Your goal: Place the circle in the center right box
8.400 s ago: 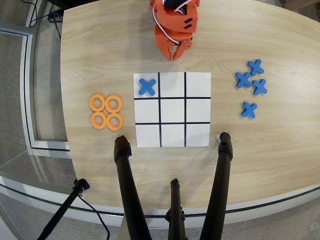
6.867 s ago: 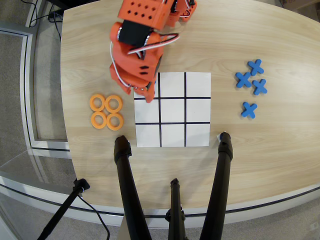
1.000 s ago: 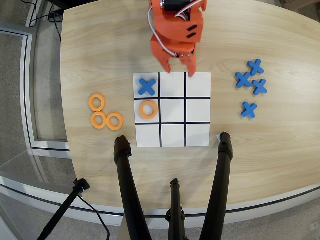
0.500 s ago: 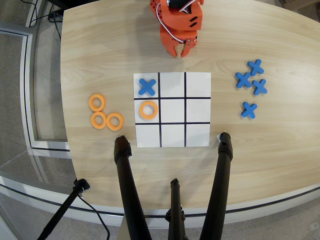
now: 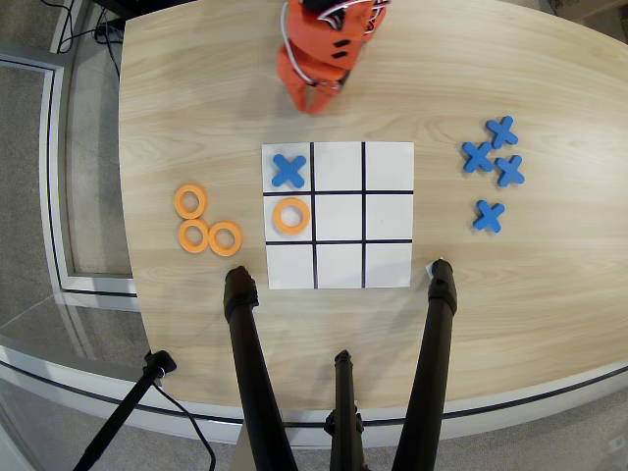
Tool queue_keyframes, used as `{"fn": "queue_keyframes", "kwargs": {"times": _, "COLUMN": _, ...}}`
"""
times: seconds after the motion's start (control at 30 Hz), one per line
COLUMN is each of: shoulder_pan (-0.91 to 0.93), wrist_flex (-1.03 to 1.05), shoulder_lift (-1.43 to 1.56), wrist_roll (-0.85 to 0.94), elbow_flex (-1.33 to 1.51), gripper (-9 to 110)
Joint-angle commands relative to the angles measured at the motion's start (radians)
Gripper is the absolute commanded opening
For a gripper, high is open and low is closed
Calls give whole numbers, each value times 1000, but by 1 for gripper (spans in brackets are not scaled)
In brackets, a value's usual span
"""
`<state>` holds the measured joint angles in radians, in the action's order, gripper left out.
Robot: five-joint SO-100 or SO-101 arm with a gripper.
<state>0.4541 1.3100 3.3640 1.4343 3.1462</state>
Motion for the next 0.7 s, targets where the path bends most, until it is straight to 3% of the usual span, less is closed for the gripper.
{"fn": "queue_keyframes", "kwargs": {"times": 0.0, "shoulder_pan": 374, "wrist_flex": -9, "shoulder_lift": 31, "wrist_roll": -2, "elbow_flex": 57, "gripper": 1}}
{"fn": "queue_keyframes", "kwargs": {"times": 0.13, "shoulder_pan": 773, "wrist_flex": -9, "shoulder_lift": 31, "wrist_roll": -2, "elbow_flex": 57, "gripper": 1}}
{"fn": "queue_keyframes", "kwargs": {"times": 0.37, "shoulder_pan": 1256, "wrist_flex": -9, "shoulder_lift": 31, "wrist_roll": -2, "elbow_flex": 57, "gripper": 1}}
{"fn": "queue_keyframes", "kwargs": {"times": 0.67, "shoulder_pan": 1256, "wrist_flex": -9, "shoulder_lift": 29, "wrist_roll": -2, "elbow_flex": 57, "gripper": 1}}
